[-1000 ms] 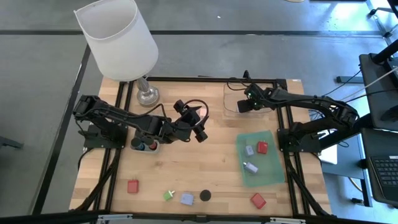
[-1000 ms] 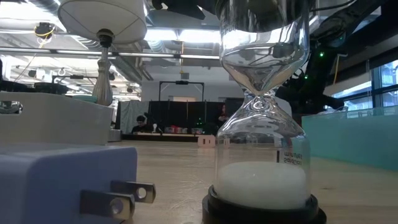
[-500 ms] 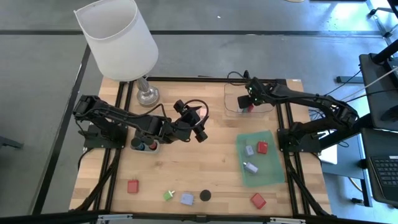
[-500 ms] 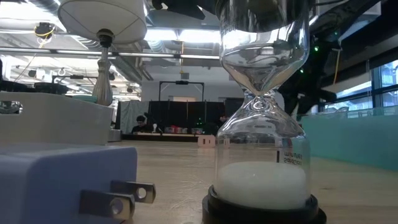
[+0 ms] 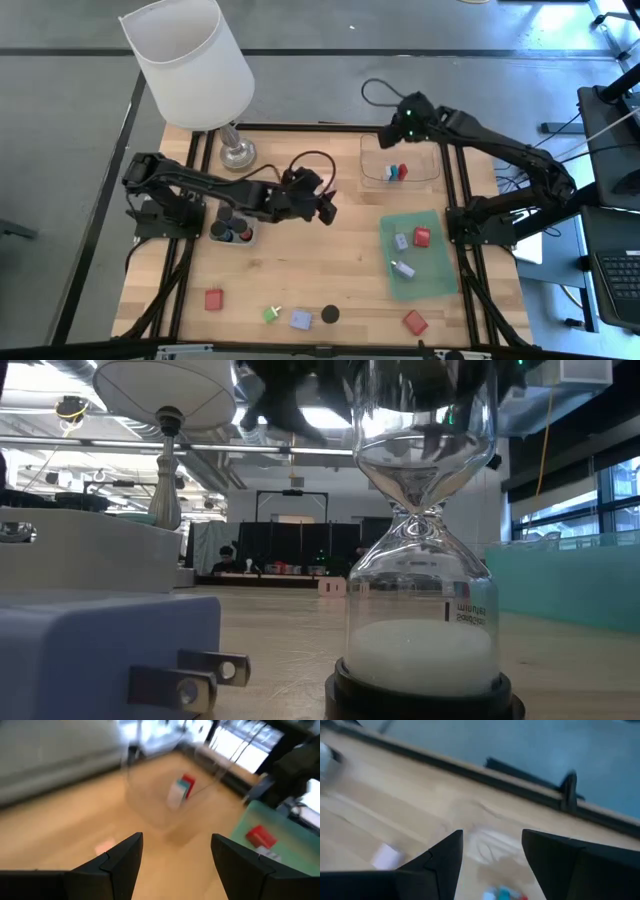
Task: Pick & Place Office items
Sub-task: Put the pink charger adapter into the green bin
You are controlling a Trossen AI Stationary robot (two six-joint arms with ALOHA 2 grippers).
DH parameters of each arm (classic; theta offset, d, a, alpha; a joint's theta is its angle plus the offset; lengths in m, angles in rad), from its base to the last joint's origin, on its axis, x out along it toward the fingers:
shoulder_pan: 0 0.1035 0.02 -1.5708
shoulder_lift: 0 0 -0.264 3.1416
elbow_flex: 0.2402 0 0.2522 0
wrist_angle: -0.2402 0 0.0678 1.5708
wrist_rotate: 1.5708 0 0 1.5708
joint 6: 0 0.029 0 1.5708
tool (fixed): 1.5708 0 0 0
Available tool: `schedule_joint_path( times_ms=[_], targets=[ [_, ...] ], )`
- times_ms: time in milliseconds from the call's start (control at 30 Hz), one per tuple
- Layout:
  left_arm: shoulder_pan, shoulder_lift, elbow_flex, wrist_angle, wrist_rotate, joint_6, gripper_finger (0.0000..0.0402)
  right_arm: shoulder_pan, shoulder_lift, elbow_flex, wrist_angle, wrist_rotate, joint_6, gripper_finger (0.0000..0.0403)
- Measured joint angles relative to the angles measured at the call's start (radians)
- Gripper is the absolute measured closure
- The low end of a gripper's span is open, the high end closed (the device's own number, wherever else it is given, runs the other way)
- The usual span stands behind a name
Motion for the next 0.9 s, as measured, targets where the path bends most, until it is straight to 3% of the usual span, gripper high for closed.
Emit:
schedule_joint_path(
  times_ms=[133,300,567,900],
  targets=[
    [0.043,0.066,0.000,-0.031,0.055,-0.178,0.0166,0.016,0.000,0.102,-0.002,-0.004,-0.003,0.0195],
    [0.110,0.148,0.000,-0.032,0.125,-0.252,0.0140,0.039,0.000,0.194,-0.002,-0.052,-0.042,0.0195],
    [0.238,0.266,0.000,-0.006,0.214,-0.264,0.0085,0.067,0.000,0.230,-0.020,-0.134,-0.070,0.0195],
    [0.326,0.365,0.002,0.100,0.214,-0.262,0.0083,0.063,0.000,0.230,-0.109,-0.139,-0.126,0.0195]
  ],
)
